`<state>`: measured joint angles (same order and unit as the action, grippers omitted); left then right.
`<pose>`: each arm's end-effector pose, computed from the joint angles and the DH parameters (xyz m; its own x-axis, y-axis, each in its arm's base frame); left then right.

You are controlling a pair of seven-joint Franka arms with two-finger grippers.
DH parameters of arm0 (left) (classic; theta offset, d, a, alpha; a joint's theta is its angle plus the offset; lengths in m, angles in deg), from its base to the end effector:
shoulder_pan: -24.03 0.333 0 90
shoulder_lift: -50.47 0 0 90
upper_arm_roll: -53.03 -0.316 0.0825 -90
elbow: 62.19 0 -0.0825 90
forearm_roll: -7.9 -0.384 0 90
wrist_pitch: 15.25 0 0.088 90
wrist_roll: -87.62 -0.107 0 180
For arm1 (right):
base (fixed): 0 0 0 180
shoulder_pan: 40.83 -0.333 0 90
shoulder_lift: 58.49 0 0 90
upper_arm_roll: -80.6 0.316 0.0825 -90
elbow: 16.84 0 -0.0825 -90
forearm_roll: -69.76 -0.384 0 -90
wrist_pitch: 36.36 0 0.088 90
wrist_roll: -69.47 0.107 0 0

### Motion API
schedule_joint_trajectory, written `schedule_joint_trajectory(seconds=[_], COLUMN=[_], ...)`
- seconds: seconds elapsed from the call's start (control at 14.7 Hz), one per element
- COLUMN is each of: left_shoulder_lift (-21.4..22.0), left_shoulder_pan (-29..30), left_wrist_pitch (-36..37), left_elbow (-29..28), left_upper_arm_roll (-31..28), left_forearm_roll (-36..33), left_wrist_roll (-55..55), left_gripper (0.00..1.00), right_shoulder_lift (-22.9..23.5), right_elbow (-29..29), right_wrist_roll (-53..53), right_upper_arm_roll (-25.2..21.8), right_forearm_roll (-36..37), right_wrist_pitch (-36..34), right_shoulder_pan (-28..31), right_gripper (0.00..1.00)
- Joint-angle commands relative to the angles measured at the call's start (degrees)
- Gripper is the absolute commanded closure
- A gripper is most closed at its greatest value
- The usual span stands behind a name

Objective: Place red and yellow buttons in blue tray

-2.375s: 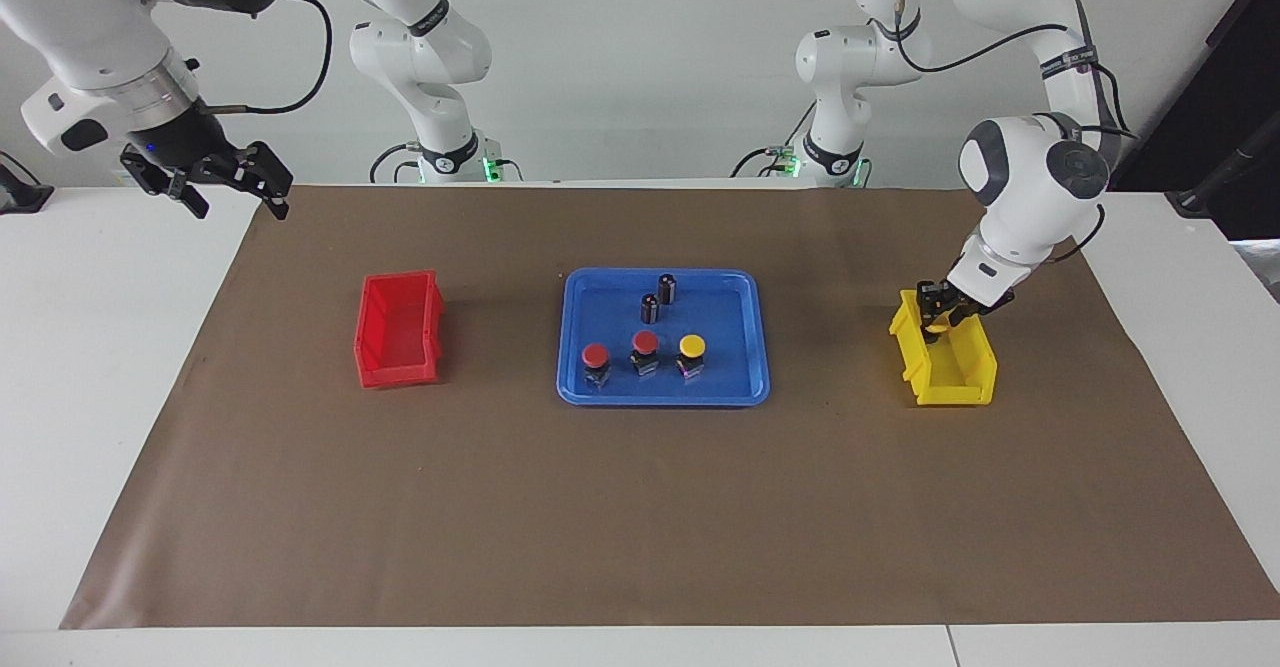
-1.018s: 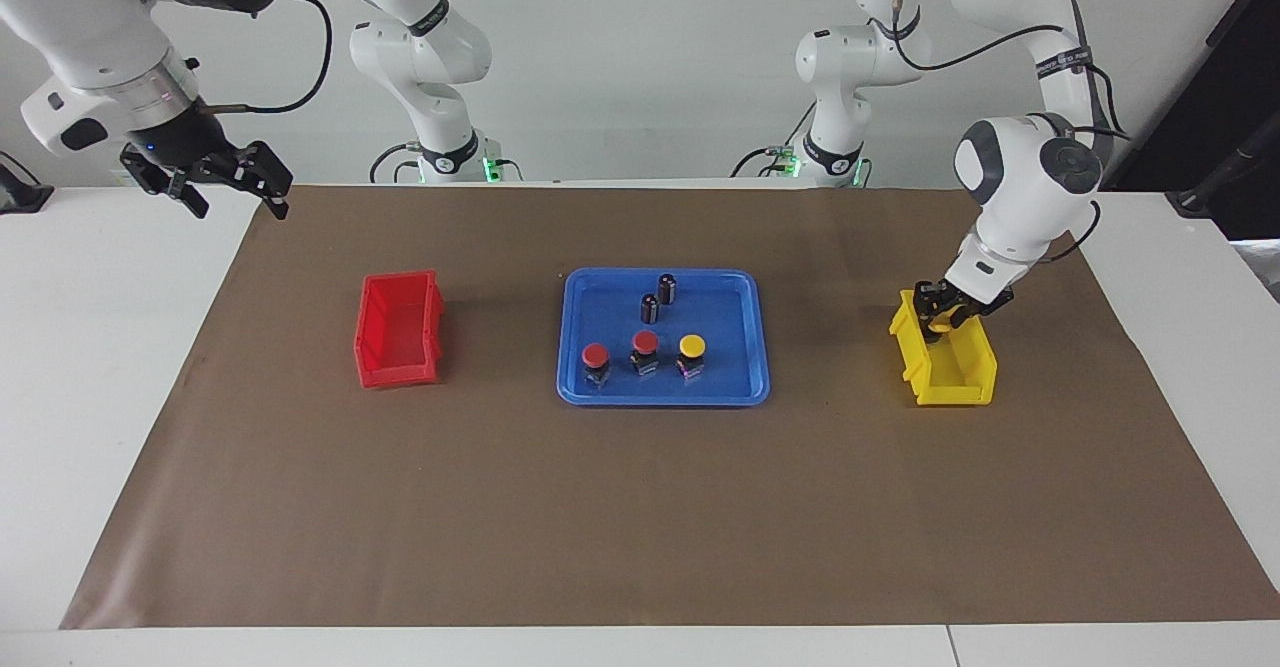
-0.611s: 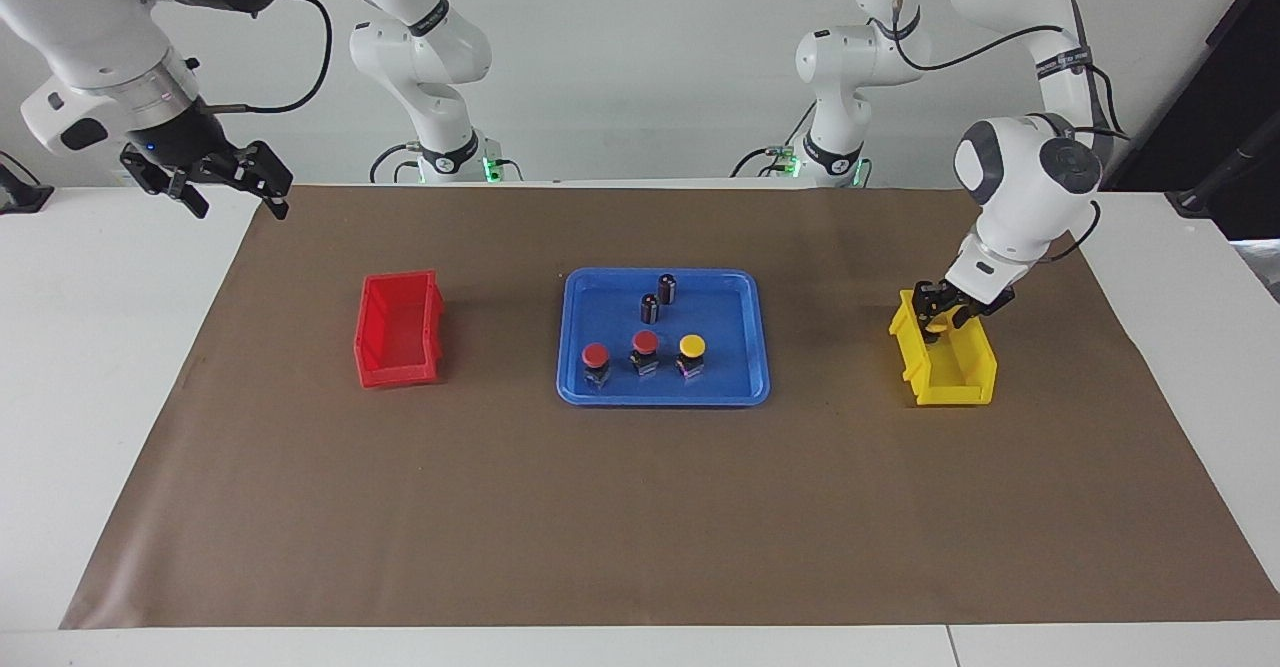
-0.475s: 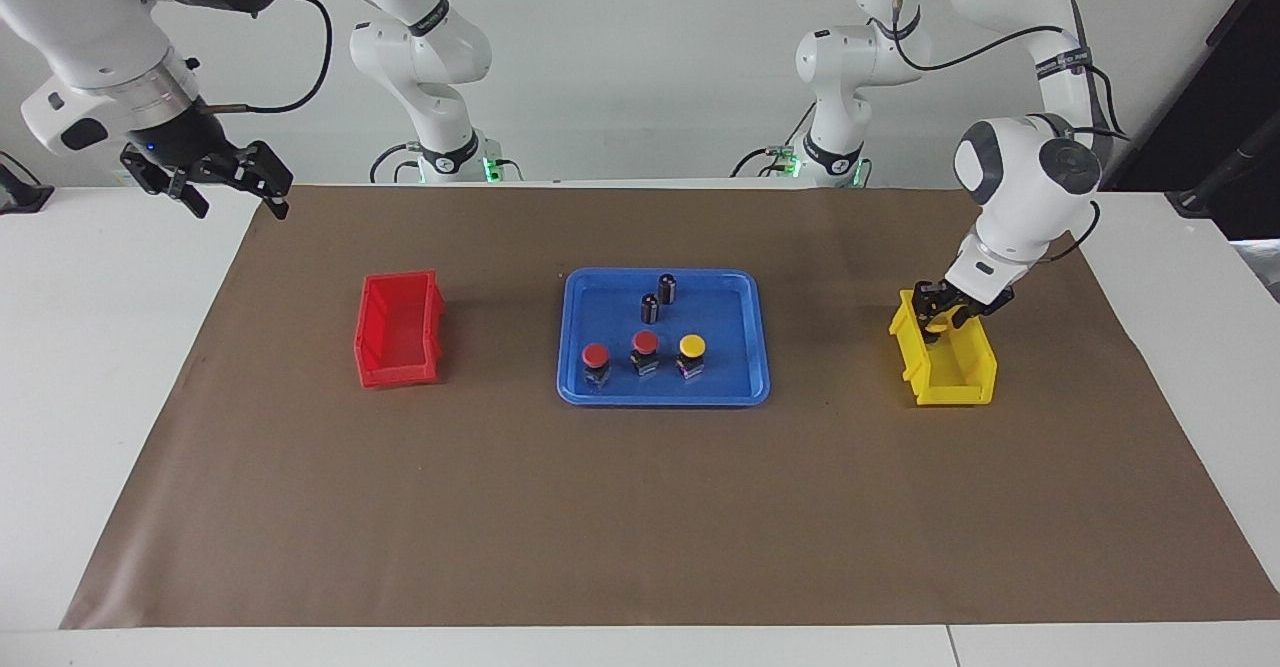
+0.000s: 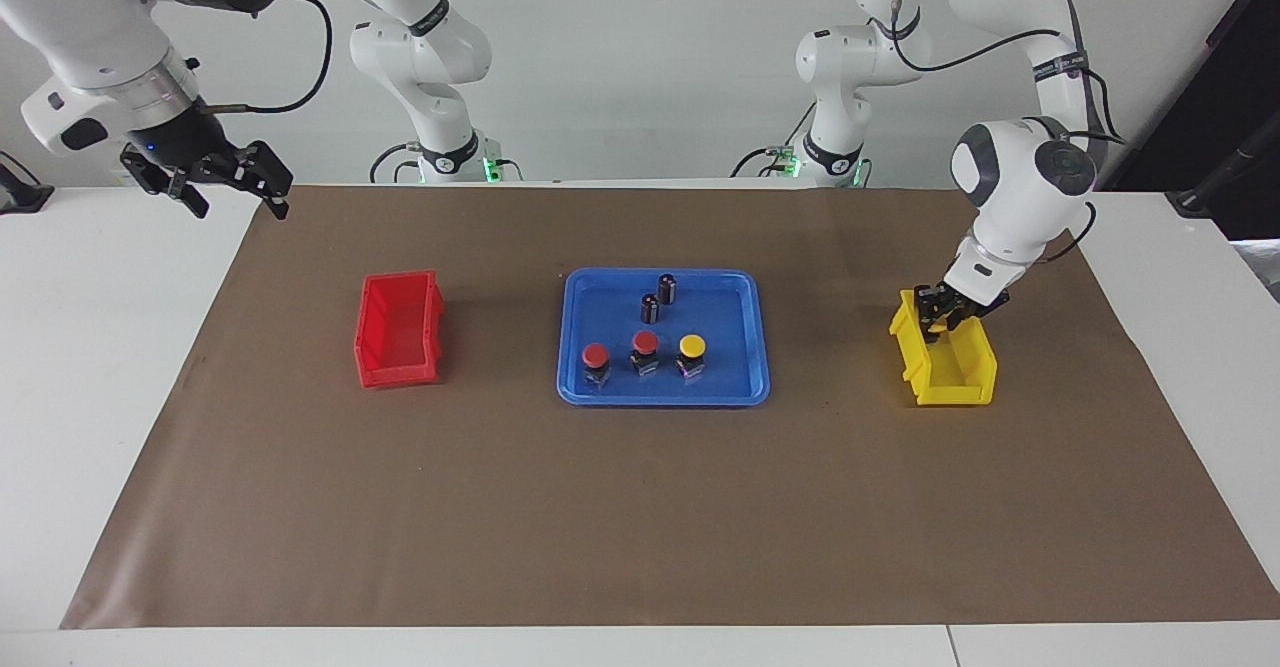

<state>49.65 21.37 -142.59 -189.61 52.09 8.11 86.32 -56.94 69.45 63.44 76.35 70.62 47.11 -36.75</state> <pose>0.5257 -0.0159 0.3665 0.9986 -0.0505 -0.0156 -0.0504 -0.9987 0.0030 0.5452 -0.0810 0.6302 0.9961 -0.0415 -0.0775 -0.0410 -0.9991 0.0089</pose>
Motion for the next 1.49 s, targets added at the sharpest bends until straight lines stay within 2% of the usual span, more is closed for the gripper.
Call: schedule_joint_trajectory(seconds=[0.0,0.14,0.34,0.47,0.54,0.68,0.95,1.15,1.42], left_shoulder_lift=[1.00,1.52,1.53,1.08,1.43,2.48,-1.19,-4.53,-9.45], left_shoulder_pan=[-0.15,-0.06,-0.76,-2.86,-5.49,-10.67,-22.19,-27.81,-29.15], left_wrist_pitch=[-1.15,6.36,22.70,27.14,26.11,19.45,12.57,8.27,3.61], left_elbow=[-0.56,4.52,18.65,22.82,22.05,17.84,16.50,16.33,16.15], left_upper_arm_roll=[-0.21,-0.21,-0.03,0.67,0.85,1.02,0.85,0.85,0.85], left_forearm_roll=[0.50,0.41,-0.03,0.06,0.15,0.67,0.67,0.67,0.67], left_wrist_roll=[1.04,0.69,-0.54,2.60,7.93,17.17,33.88,40.39,41.55], left_gripper=[0.98,0.98,0.98,0.98,0.98,0.98,0.98,0.98,0.98], right_shoulder_lift=[-1.29,-1.29,-1.29,-1.29,-1.29,-1.29,-1.29,-1.29,-1.29], right_elbow=[1.60,1.51,1.51,1.51,1.42,1.42,1.42,1.42,1.42], right_wrist_roll=[-1.01,-1.01,-1.01,-1.01,-1.01,-1.01,-1.01,-1.01,-1.01], right_upper_arm_roll=[0.64,0.64,0.64,0.64,0.64,0.64,0.64,0.64,0.64], right_forearm_roll=[0.37,0.37,0.37,0.37,0.37,0.37,0.37,0.37,0.37], right_wrist_pitch=[0.73,0.73,0.64,0.64,0.55,0.55,0.55,0.55,0.55], right_shoulder_pan=[0.75,0.75,0.75,0.75,0.66,0.75,0.75,0.75,0.75], right_gripper=[0.00,0.00,0.00,0.00,0.00,0.00,0.00,0.00,0.00])
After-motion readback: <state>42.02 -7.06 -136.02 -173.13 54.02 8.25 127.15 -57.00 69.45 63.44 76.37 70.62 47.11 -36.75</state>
